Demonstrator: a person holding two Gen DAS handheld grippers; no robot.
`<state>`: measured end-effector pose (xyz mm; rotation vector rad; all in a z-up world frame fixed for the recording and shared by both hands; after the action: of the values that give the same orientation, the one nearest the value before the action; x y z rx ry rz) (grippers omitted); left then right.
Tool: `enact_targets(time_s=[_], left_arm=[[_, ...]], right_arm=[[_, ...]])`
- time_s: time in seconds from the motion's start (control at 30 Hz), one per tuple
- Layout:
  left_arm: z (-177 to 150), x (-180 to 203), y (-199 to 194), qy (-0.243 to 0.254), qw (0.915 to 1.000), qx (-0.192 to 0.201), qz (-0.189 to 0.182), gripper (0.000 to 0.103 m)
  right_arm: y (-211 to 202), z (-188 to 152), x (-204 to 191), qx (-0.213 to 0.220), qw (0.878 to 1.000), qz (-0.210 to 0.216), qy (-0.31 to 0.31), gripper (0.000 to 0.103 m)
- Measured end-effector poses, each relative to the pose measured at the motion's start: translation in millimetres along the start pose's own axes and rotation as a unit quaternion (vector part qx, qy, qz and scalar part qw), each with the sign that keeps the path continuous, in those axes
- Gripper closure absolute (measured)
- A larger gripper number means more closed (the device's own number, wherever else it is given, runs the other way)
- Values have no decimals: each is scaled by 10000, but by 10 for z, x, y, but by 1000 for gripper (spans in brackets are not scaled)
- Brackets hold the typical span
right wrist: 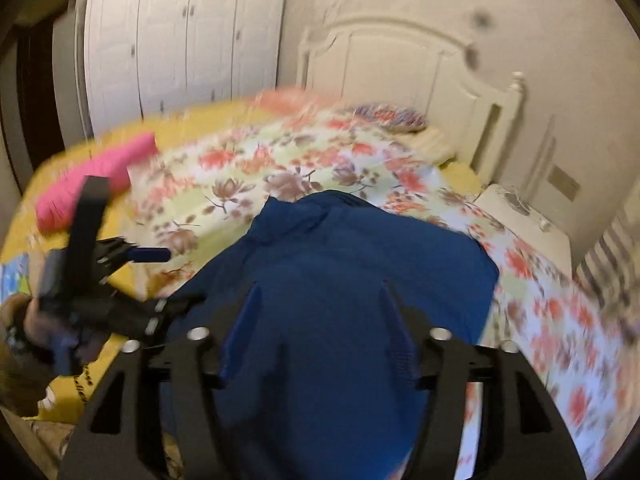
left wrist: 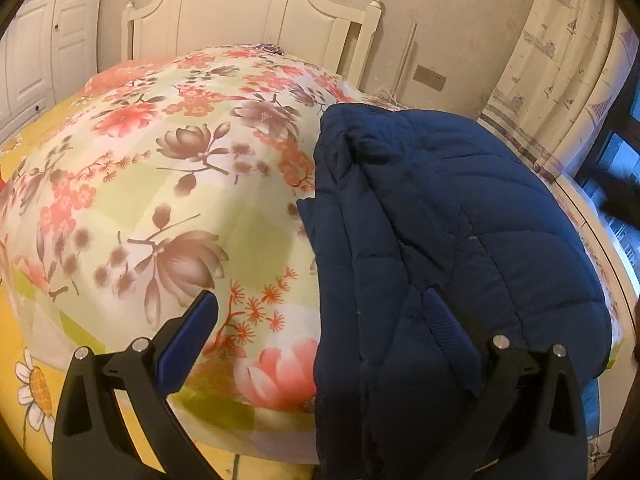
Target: Fold large clothes
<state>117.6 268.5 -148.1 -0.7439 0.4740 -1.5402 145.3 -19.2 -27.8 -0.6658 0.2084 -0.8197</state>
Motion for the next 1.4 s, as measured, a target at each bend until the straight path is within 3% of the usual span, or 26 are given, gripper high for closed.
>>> enact_targets(time_s=[0.03,0.07,0.13,0.23,0.43,0.53,0.57,0.63,0.67,0.73,0.8,0.9,0.97,1.03,1.13,1.2,1.27,1.4], left_arm=[[1,-7,17,-34,10000,-12,-32,2],[2,-5,28,-64,10000,-22,-56,2],[-5,36,51,6,10000,-62,34,2],[-1,77,34,90,9997,-30,206,2],[2,48,38,49,9998,-56,188,2],[11,36,39,22,9999,-84,146,2],[14,36,31,20,9999,-91,143,2],[39,35,-6,4,9999,-91,110,2],[53,32,-27,-43,9999,-89,63,2],[75,12,-37,-139,9997,-177,-82,2],[95,-24,-73,-316,9987,-247,-327,3],[150,-117,-124,-860,9897,-232,-1119,3],[200,-172,-117,-1186,9812,-261,-1503,3],[249,-158,-48,-1237,9794,-411,-1545,2],[256,-38,177,-912,9822,-909,-1369,2],[213,-43,310,-1046,9756,-1128,-1569,2],[161,-124,400,-1334,9628,-1326,-1938,2],[112,-135,354,-1168,9619,-1259,-2129,2]], right_arm=[[18,-164,-4,-7,10000,-2,51,35],[161,-397,-50,-291,9996,-19,9,34],[200,-653,-110,193,9994,-246,-127,34],[211,-622,-34,107,9998,-44,168,34],[81,-516,-64,21,9997,-239,38,35],[-184,-444,40,566,9965,-606,49,33],[-204,-438,108,650,9951,-732,129,28],[-40,-516,388,407,9937,-834,623,27],[100,-593,476,141,9943,-694,792,27],[273,-813,751,157,9840,124,1771,23],[271,-827,861,16,9769,347,2107,23],[122,-777,875,-79,9734,510,2234,22],[40,-834,905,2,9621,821,2600,10],[19,-953,1005,5,9496,863,3013,10],[136,-1085,1066,-255,9307,1246,3429,10],[212,-1138,1074,-339,9161,1556,3681,9],[253,-1145,1030,-458,9116,1720,3706,7],[353,-1161,948,-655,9022,2062,3730,6]])
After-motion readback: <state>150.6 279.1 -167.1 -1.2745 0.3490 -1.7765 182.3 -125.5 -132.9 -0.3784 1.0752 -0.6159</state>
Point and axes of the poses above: each gripper's, at about its wrist camera, not at the fingertips, and y roughly the way its jaws point, x to its right, z to its top, the point moved 2 cm from there along y, roughly the way its jaws point, and after that the axes turned 3 degrees about y, right-handed, at the moved point
